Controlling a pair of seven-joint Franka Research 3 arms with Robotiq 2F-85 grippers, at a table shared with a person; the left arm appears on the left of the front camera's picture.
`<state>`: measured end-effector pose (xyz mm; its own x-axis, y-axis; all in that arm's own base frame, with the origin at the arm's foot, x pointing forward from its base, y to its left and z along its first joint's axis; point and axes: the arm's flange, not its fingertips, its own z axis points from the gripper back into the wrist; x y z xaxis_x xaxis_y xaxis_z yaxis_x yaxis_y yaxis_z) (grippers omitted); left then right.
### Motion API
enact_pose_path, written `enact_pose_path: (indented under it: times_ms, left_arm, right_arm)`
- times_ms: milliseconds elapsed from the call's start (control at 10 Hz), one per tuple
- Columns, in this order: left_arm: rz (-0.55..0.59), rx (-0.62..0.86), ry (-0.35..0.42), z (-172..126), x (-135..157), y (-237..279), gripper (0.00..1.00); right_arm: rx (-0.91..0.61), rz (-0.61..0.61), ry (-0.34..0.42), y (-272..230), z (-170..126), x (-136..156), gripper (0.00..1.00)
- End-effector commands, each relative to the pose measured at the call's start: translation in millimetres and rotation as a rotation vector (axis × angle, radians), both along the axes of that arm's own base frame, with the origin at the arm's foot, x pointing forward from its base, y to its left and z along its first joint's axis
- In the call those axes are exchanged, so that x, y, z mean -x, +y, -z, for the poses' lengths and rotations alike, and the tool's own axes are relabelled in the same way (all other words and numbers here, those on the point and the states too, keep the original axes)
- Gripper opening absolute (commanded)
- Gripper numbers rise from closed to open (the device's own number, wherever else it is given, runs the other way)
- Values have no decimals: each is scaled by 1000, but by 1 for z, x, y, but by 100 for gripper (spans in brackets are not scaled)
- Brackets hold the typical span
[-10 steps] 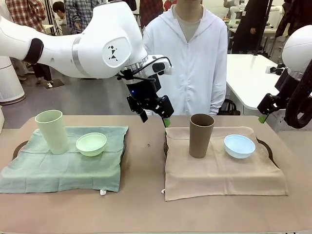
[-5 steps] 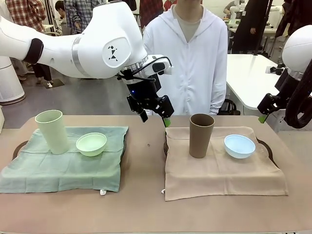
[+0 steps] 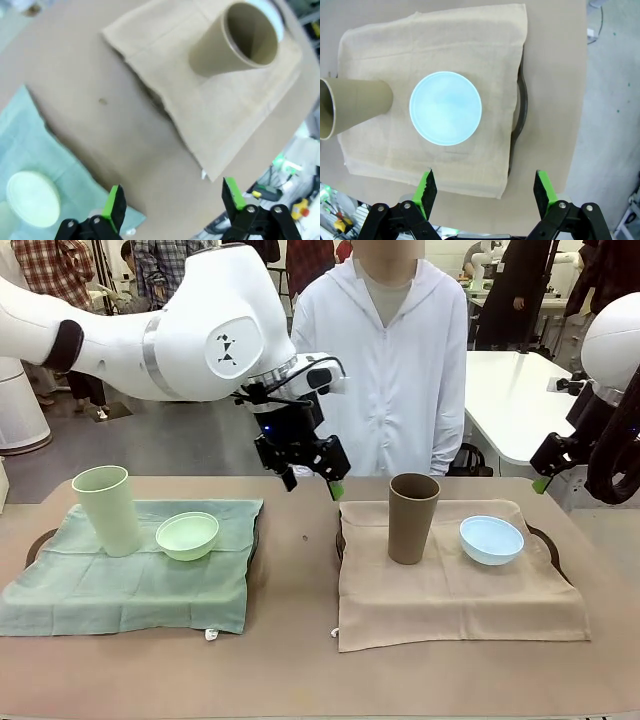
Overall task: Set up a tray with a mat and arrange the tableware.
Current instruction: Place the Picnic Bowl and Reusable plastic cup back onto the Handle tray in front of the human's position.
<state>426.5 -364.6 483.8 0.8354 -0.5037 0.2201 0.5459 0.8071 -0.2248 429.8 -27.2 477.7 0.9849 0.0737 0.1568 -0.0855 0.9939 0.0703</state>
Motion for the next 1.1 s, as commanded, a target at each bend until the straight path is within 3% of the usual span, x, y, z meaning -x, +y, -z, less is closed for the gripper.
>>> enact_pose_path:
  times_ms: [0,200,400,700,1000]
  left_arm:
    - [-87,52,78,-7,11,82,100]
    - [-123,141,102,-24,19,149,100]
    - [-181,258,102,-40,32,220,100]
    - [-251,476,65,-35,55,304,100]
    - [-283,641,72,-9,68,364,100]
  right_arm:
    - [-30,21,10,-10,3,4,100]
    - [-73,34,21,-21,3,10,100]
    - [-230,58,53,-53,1,16,100]
    - [-470,121,67,-116,-6,30,100]
    - [-616,201,56,-170,-4,50,100]
